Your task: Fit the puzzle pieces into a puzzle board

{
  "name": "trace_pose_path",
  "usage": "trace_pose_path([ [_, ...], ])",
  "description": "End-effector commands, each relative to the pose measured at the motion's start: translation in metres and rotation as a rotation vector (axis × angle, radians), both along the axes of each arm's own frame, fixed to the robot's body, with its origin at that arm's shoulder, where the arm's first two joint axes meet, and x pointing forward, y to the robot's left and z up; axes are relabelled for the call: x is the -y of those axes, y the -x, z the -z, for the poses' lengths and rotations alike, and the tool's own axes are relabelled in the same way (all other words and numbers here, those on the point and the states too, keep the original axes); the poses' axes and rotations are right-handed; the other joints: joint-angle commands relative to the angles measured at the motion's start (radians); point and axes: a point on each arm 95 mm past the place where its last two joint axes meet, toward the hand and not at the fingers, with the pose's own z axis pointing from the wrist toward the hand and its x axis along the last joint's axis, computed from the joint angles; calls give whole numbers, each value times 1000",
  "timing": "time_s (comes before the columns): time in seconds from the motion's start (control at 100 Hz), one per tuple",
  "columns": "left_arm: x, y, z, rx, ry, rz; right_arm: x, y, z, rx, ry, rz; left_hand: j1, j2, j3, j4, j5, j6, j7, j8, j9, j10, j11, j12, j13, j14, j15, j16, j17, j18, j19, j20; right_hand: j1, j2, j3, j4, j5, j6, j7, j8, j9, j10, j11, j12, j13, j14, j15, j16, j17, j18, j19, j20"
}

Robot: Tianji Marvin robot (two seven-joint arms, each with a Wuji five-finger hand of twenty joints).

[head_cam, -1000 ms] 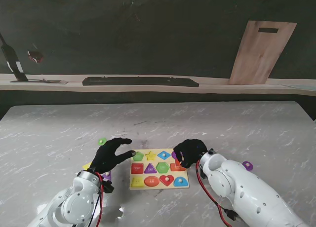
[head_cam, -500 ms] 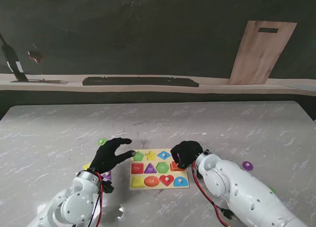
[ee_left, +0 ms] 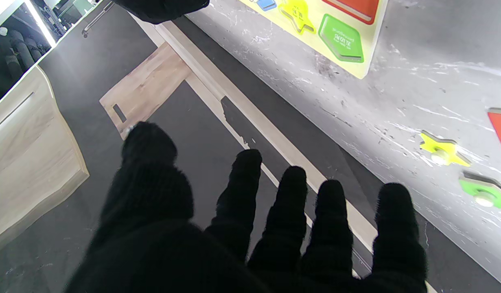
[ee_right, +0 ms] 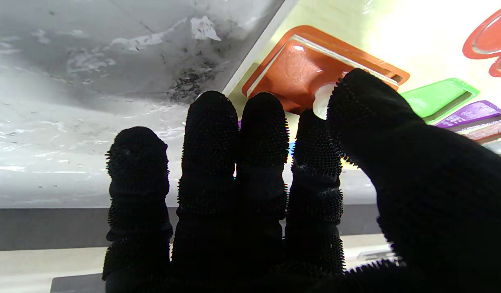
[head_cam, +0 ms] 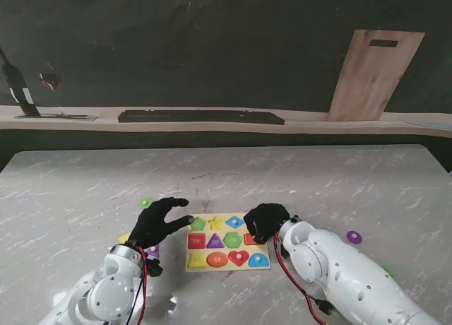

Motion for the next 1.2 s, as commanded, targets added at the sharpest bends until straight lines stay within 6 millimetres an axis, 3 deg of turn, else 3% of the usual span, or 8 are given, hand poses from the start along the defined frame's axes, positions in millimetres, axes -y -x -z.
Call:
trace_pose_path([
  [0.0, 1, 1, 0, 1, 5, 2, -4, 5, 4, -13, 3, -6, 3, 25, -41, 37, 20, -27, -17, -3, 17, -6, -14, -10, 7, -25, -24, -8, -13, -81, -12, 11, 41, -10, 41, 20, 45, 3, 23, 19, 25, 60, 17, 5, 18, 10, 31, -6, -6, 34, 37, -6],
  [0.28, 1, 1, 0, 0, 5, 3, -8, 3, 9, -22, 5, 16, 4, 25, -41, 37, 21, -27, -17, -3, 18, -2, -14, -10, 7, -23, -23, -7, -13, -80, -11, 11, 42, -4, 41, 20, 43, 15, 22, 17, 27, 66, 17, 4, 22, 14, 33, -8, -5, 37, 41, -6],
  [0.7, 1, 1, 0, -2, 5, 3, -5, 6, 10, -26, 49, -1, 4, 26, -41, 37, 20, -25, -19, -3, 15, -4, -15, -10, 5, -24, -23, -8, -13, -80, -11, 11, -23, 77, -29, 24, 0, -26, 36, 46, -37, 60, 69, 47, -30, 23, 74, 10, -53, 49, 56, 7],
  [0.87, 1, 1, 0, -2, 5, 4, -4, 6, 10, -26, 46, 5, 5, 27, -41, 37, 19, -25, -19, -3, 15, -3, -15, -11, 5, -24, -24, -8, -14, -81, -13, 11, -116, 159, -125, 19, 13, -14, 27, 53, -46, 70, 69, 93, -45, 43, 83, 13, -76, 67, 59, 19],
  [1.0, 1, 1, 1, -3, 5, 4, -3, 5, 9, 4, 67, 11, 4, 27, -41, 37, 20, -26, -19, -3, 16, -6, -15, -10, 6, -25, -23, -8, -13, -81, -13, 11, -199, 242, -201, 57, 52, 4, -18, 119, -48, 74, 80, 115, -53, 55, 97, 14, -90, 80, 70, 30],
  [1.19, 1, 1, 1, -4, 6, 3, 0, 5, 8, 49, 107, 6, 7, 27, -41, 37, 21, -26, -18, -3, 17, -3, -14, -10, 6, -24, -23, -8, -13, -82, -12, 11, -221, 257, -232, 72, 62, -6, -22, 167, -48, 64, 96, 123, -53, 51, 107, 13, -87, 82, 77, 31],
])
